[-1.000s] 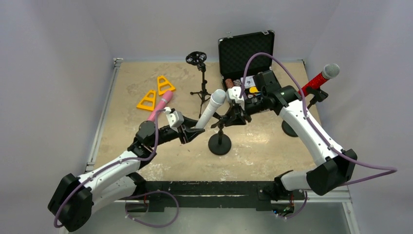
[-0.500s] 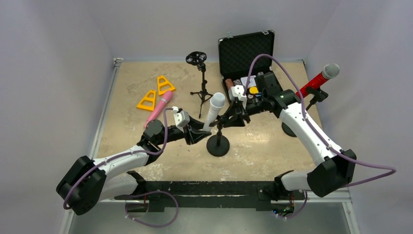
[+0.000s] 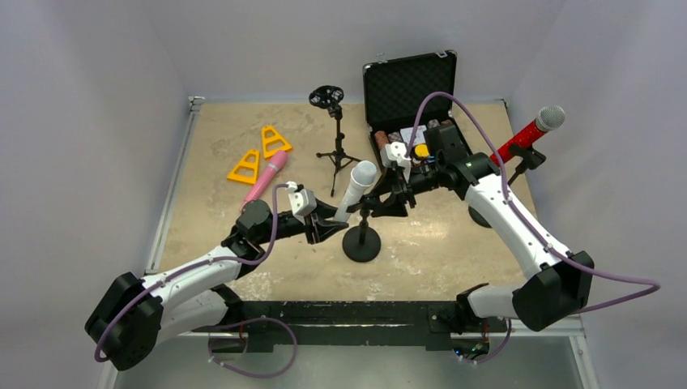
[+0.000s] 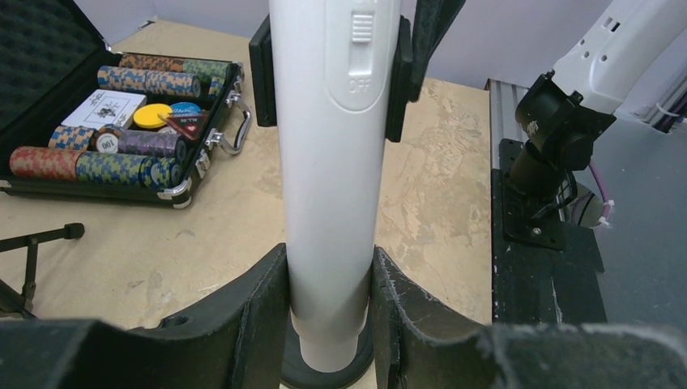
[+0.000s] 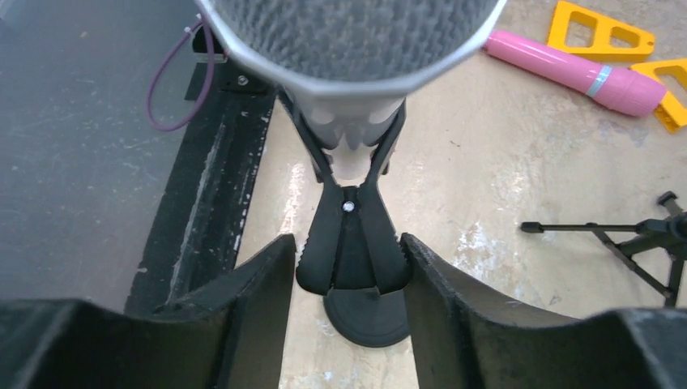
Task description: Attach the microphones to the stand
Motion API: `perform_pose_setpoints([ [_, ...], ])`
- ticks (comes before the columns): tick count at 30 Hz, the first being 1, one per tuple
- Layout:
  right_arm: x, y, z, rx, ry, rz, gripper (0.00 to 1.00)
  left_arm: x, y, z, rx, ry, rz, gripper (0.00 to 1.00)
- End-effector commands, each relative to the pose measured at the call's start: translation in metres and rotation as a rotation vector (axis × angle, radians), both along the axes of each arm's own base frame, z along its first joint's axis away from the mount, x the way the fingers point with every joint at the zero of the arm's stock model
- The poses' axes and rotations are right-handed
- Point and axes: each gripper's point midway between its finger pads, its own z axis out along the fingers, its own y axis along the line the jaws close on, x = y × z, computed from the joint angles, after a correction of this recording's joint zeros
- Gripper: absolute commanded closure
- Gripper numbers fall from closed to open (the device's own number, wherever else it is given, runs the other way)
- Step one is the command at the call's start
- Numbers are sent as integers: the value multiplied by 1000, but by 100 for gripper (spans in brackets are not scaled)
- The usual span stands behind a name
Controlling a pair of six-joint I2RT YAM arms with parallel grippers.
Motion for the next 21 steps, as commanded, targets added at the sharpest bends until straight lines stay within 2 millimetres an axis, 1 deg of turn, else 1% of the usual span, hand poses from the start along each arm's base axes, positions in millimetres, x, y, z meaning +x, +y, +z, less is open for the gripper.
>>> perform_pose_setpoints([
  [1,-25,0,9,38,115,37,36,2,-5,7,1,-23,-11,100],
  [3,-26,-2,12,44,114,33,28,3,-5,7,-2,-18,-5,92],
  [4,-25,-3,12,44,111,26,27,4,-4,8,-4,-18,2,87],
  [7,-21,-7,13,50,105,4,24,5,0,13,-20,-20,28,69],
  [8,-20,-9,14,55,102,-1,22,5,1,15,-27,-22,40,64],
  [11,-20,-13,17,70,83,-9,20,7,9,21,-45,-23,84,48],
  [13,-19,-16,19,80,70,-17,19,7,14,26,-57,-29,112,41],
  [18,-20,-21,16,94,46,-29,17,2,24,36,-65,-43,143,30],
  [21,-22,-23,12,101,35,-31,17,-4,30,42,-65,-54,146,18],
])
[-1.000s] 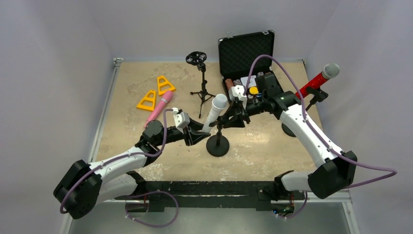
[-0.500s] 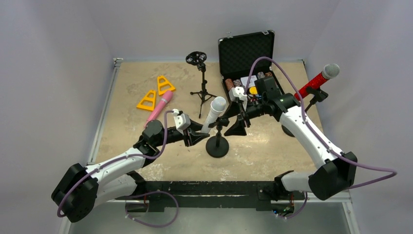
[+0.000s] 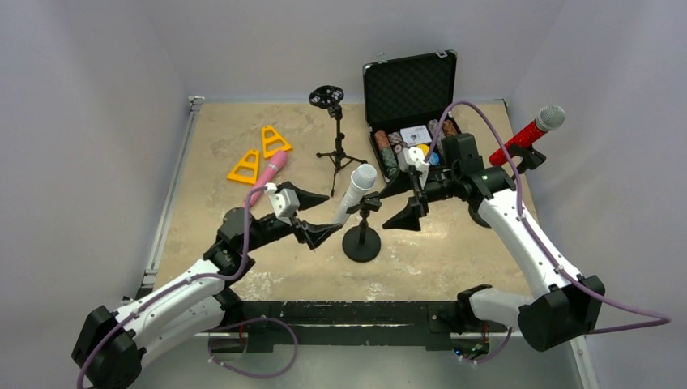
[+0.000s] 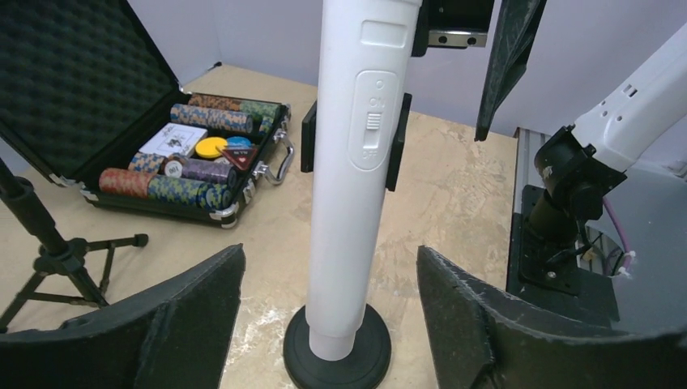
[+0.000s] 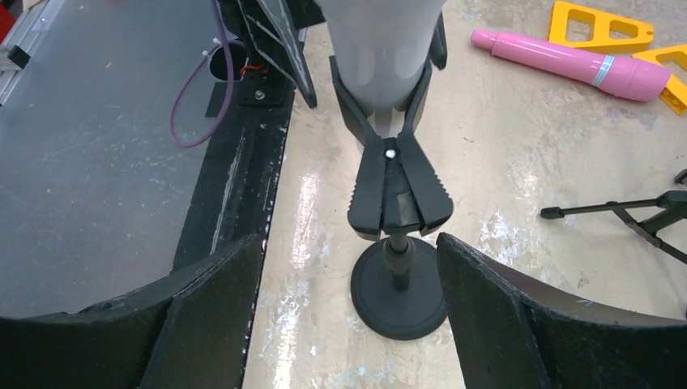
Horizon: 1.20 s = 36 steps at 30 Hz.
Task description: Attach the microphones to the stand
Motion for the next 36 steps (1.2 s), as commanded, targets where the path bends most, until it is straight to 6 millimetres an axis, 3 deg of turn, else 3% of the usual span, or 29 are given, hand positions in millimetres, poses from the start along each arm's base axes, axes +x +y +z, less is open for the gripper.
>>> perform_pose_setpoints([
  [1,-5,-2,4,46,-42,15,17,-5,10,10,0,-15,29,5],
  [7,-12,-11,-14,59,-84,-12,16,-12,45,40,77,-20,158,1],
  [14,-20,-20,-41,99,-173,-25,13,-11,101,36,345,66,364,1],
  [20,-25,-26,-57,120,-198,-34,10,3,141,5,565,87,539,1],
  [26,-23,-29,-58,127,-194,-40,10,11,146,-32,596,84,580,1],
  [36,-21,-35,-62,139,-212,-58,10,9,154,-30,584,64,608,1],
])
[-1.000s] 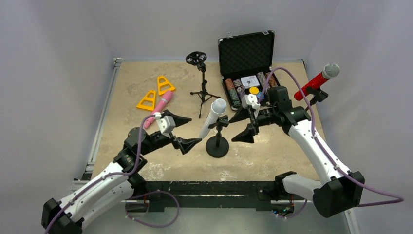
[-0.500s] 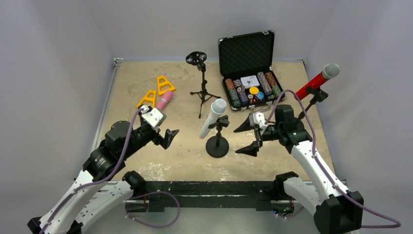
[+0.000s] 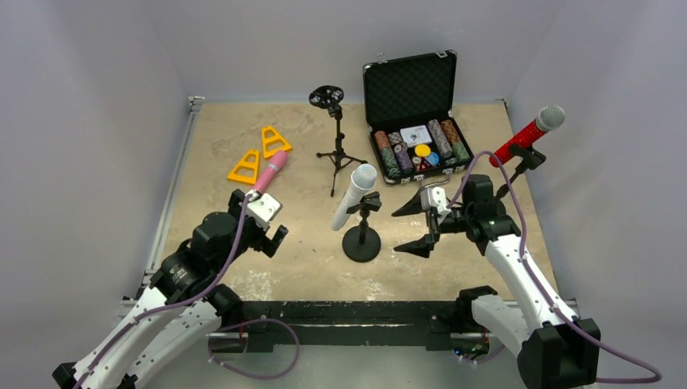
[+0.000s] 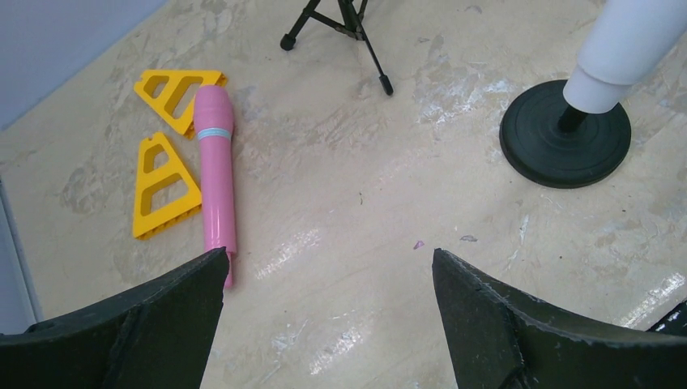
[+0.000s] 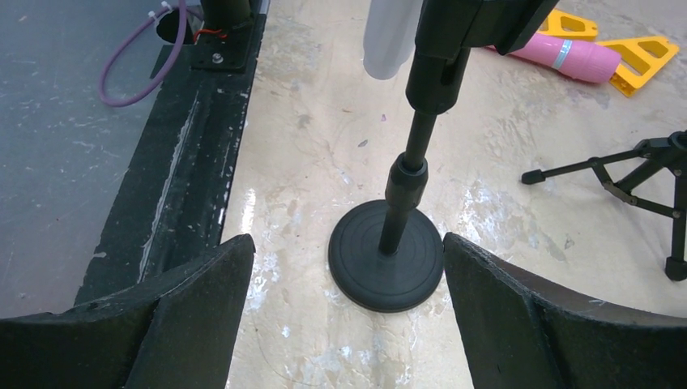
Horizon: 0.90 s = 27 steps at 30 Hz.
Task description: Attach the microphones to the stand
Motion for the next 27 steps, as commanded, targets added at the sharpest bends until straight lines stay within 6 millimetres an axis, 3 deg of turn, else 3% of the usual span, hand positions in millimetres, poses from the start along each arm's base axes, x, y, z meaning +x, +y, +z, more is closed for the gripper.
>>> perform_pose_setpoints([
  [1,0,-2,8,34,-64,17,10,6,3,10,-5,-48,22,1],
  [27,-1,-4,3,45,-66,17,10,6,2,8,3,-49,11,1],
])
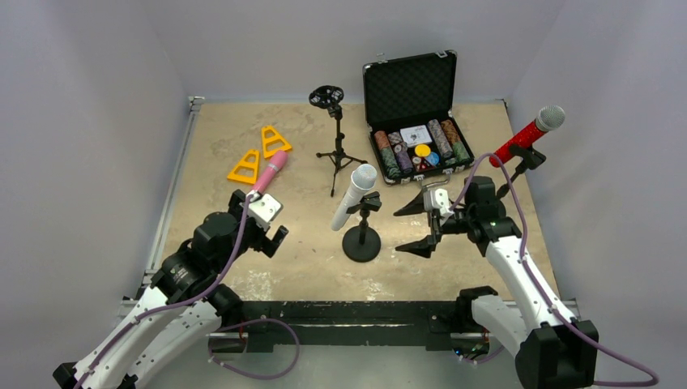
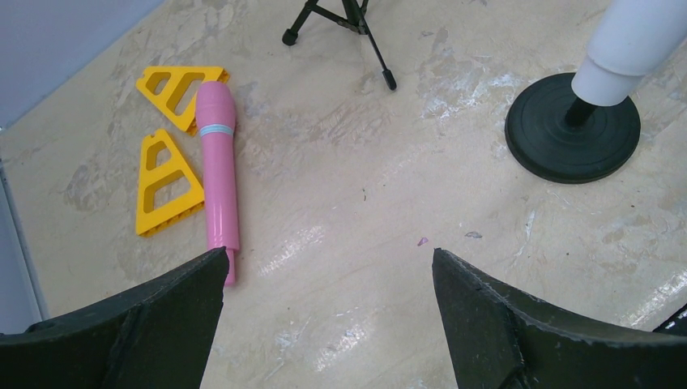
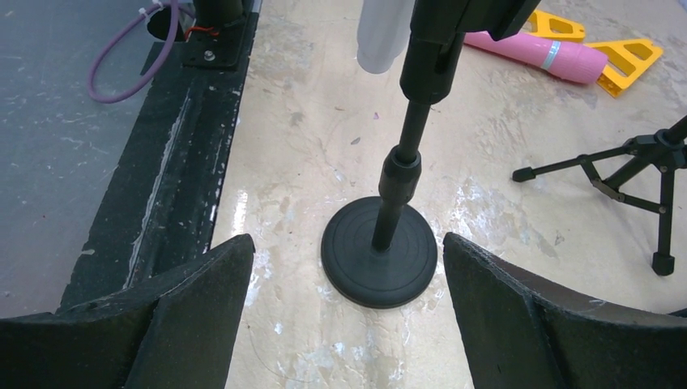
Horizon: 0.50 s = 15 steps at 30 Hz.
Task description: Attach the microphones to the stand
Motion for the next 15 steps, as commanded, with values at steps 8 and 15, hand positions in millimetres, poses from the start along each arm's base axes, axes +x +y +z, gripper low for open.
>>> perform_pose_setpoints([
  [8,-14,2,0,66,-47,72,13,5,-1,8,-9,-40,2,1],
  [15,-15,2,0,69,-50,73,13,5,-1,8,-7,-40,0,1],
])
